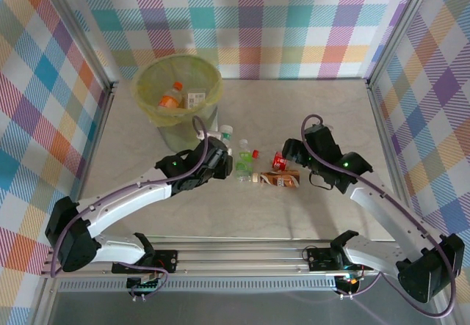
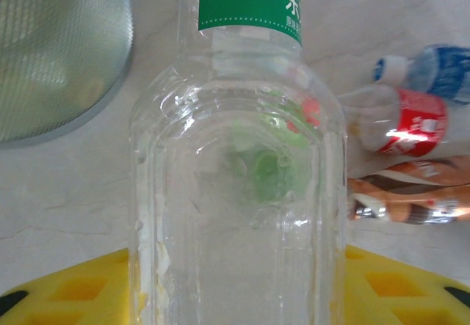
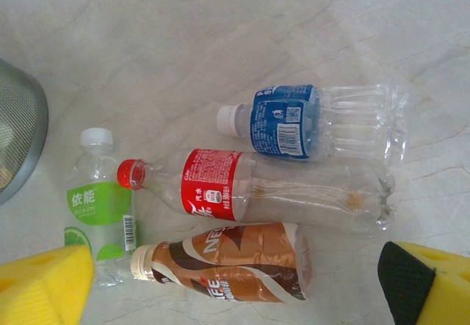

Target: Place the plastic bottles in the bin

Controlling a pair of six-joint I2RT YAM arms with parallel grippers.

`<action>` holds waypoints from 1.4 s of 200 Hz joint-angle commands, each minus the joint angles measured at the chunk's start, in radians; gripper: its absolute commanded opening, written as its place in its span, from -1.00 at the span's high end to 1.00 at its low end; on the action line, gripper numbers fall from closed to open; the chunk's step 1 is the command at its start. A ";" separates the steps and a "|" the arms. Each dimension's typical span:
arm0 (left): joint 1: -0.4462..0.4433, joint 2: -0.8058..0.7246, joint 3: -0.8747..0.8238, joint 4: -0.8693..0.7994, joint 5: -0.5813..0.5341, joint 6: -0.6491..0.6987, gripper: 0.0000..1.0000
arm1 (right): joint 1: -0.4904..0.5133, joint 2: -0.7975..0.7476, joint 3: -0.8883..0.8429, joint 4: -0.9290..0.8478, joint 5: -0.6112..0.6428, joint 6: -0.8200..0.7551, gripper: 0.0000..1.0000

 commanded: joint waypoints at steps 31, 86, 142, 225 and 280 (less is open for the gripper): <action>-0.018 -0.041 0.127 0.084 0.142 0.070 0.37 | -0.005 -0.048 -0.025 0.011 0.043 0.003 -0.99; -0.018 -0.029 0.279 0.113 0.142 0.150 0.37 | -0.004 -0.091 -0.045 0.011 0.067 0.012 -0.99; 0.012 0.015 0.437 0.061 0.061 0.220 0.37 | -0.004 -0.096 -0.054 0.013 0.074 0.015 -0.99; 0.249 0.092 0.705 -0.157 0.027 0.308 0.36 | -0.005 -0.069 -0.051 0.042 0.050 0.018 -0.99; 0.491 0.258 0.926 -0.378 0.216 0.455 0.33 | -0.005 -0.036 -0.028 0.047 0.023 0.012 -0.99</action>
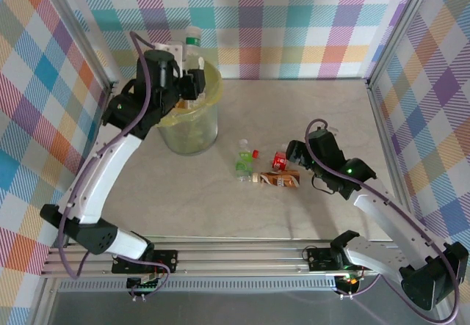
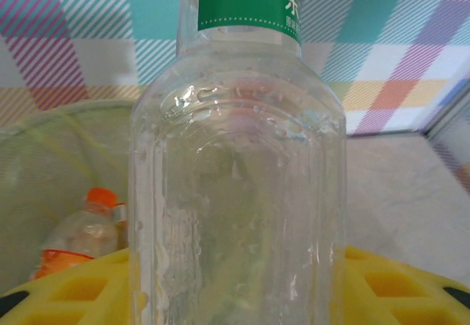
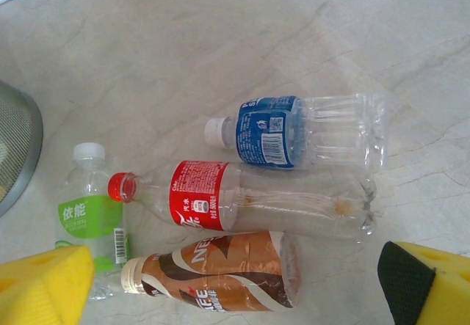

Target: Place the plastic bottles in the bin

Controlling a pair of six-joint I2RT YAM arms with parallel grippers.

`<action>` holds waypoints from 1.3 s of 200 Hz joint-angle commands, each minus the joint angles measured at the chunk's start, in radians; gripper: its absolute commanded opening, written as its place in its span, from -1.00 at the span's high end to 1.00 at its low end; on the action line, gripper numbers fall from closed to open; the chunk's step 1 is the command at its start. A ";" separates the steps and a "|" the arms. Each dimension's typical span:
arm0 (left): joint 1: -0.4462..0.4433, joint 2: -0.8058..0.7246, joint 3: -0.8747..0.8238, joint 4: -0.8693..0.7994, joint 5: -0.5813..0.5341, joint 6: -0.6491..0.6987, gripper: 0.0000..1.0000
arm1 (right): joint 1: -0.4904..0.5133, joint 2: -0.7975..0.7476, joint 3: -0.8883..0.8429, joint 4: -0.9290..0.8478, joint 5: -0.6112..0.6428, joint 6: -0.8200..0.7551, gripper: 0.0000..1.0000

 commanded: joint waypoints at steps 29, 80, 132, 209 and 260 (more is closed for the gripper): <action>0.191 0.158 0.162 -0.228 0.239 0.186 0.31 | -0.005 0.016 0.026 0.016 -0.022 0.005 -0.99; 0.293 0.240 0.180 -0.272 0.317 0.258 0.30 | -0.005 0.011 0.028 0.010 -0.022 0.008 -0.99; 0.308 0.288 0.187 -0.326 0.317 0.300 0.24 | -0.005 0.021 0.024 0.017 -0.021 0.012 -0.99; 0.308 0.341 0.213 -0.353 0.271 0.292 -0.03 | -0.005 0.032 0.026 0.014 -0.033 0.001 -0.99; 0.307 0.355 0.222 -0.352 0.256 0.283 -0.26 | -0.005 0.035 0.031 0.009 -0.040 -0.014 -0.99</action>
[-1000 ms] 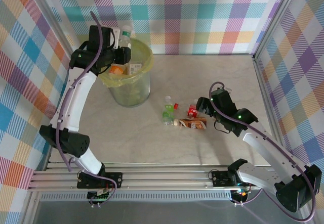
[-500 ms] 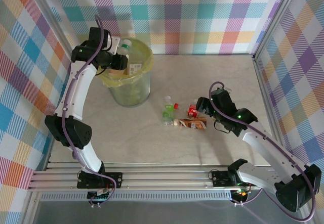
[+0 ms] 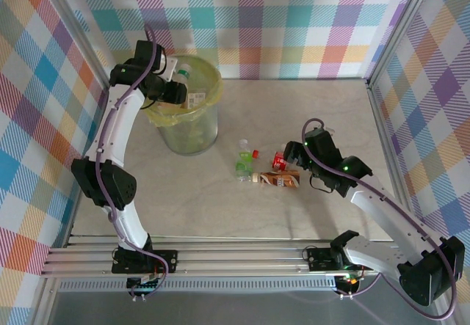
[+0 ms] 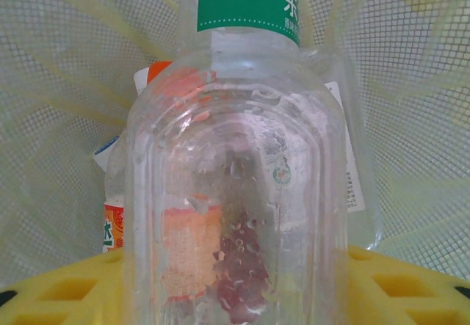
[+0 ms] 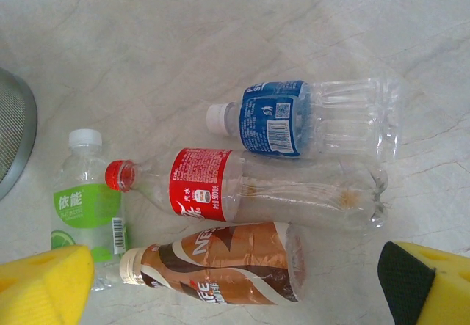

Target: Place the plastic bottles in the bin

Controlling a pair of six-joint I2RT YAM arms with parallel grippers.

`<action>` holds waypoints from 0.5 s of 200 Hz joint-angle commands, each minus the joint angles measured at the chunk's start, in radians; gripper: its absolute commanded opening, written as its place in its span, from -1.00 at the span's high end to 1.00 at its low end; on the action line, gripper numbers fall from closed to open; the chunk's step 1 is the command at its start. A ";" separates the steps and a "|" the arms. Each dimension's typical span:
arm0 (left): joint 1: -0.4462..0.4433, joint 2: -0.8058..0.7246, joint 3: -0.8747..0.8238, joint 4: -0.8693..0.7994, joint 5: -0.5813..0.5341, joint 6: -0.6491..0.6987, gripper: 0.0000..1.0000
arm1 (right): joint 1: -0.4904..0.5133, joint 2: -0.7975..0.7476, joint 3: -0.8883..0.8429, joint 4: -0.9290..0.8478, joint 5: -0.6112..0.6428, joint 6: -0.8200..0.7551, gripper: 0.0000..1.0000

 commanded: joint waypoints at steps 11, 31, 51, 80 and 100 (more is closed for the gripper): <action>0.006 0.002 0.039 -0.007 -0.013 -0.008 -0.32 | -0.004 0.007 0.031 0.012 -0.018 -0.016 -0.99; 0.006 0.000 0.041 0.001 -0.013 -0.019 -0.47 | -0.005 0.012 0.033 0.015 -0.026 -0.019 -0.99; 0.005 -0.006 0.045 0.010 -0.012 -0.032 -0.62 | -0.005 0.021 0.038 0.012 -0.031 -0.023 -0.99; 0.007 -0.019 0.044 0.032 -0.011 -0.061 -0.67 | -0.004 0.030 0.043 0.009 -0.033 -0.026 -0.99; 0.007 -0.033 0.044 0.050 -0.001 -0.089 -0.68 | -0.004 0.035 0.044 0.011 -0.037 -0.026 -0.99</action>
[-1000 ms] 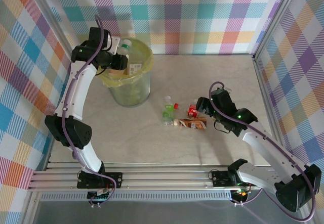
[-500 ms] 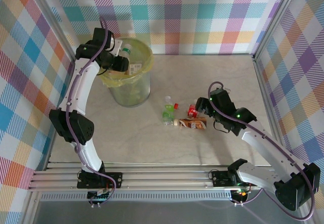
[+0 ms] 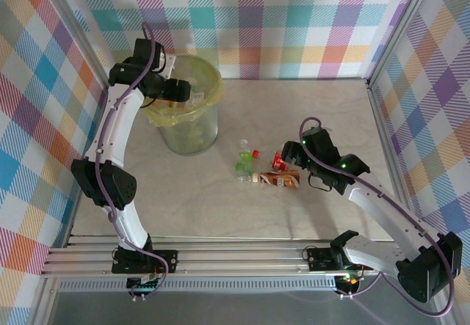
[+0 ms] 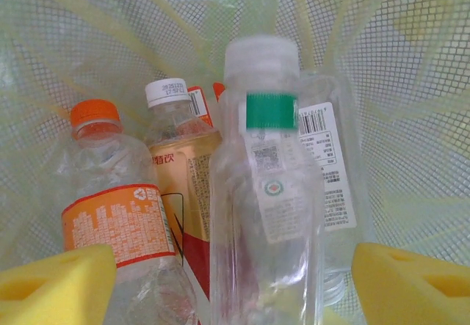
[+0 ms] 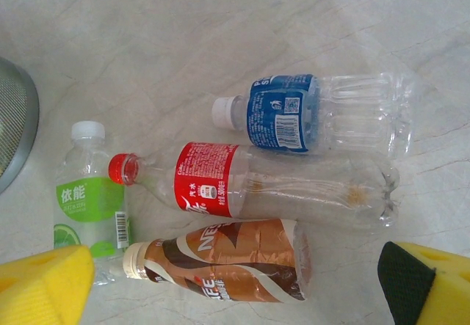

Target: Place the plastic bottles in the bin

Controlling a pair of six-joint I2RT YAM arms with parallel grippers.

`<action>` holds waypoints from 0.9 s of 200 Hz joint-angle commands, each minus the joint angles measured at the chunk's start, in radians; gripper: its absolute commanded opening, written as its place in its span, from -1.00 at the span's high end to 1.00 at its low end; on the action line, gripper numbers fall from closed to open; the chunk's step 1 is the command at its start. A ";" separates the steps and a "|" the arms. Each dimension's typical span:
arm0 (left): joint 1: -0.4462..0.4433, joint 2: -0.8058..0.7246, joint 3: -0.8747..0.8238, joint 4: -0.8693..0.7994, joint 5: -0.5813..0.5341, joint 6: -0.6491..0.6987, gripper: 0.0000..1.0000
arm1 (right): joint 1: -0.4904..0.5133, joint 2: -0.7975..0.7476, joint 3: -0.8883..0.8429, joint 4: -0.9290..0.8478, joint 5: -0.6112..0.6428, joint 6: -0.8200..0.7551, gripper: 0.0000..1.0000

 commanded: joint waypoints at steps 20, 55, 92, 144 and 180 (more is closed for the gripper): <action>0.005 -0.053 0.019 0.050 0.023 -0.078 -0.67 | -0.005 0.009 0.032 0.010 -0.013 -0.020 -0.99; -0.005 -0.141 -0.050 0.121 0.050 -0.169 -0.67 | -0.006 0.011 0.032 0.006 -0.011 -0.020 -0.99; -0.061 -0.284 -0.183 0.237 0.054 -0.274 -0.68 | -0.005 0.018 0.034 0.009 -0.012 -0.019 -0.99; -0.241 -0.474 -0.379 0.387 -0.086 -0.365 -0.70 | -0.005 0.022 0.031 0.006 -0.006 -0.018 -0.99; -0.396 -0.516 -0.450 0.433 -0.170 -0.397 -0.87 | -0.005 0.022 0.029 -0.003 0.004 -0.012 -0.99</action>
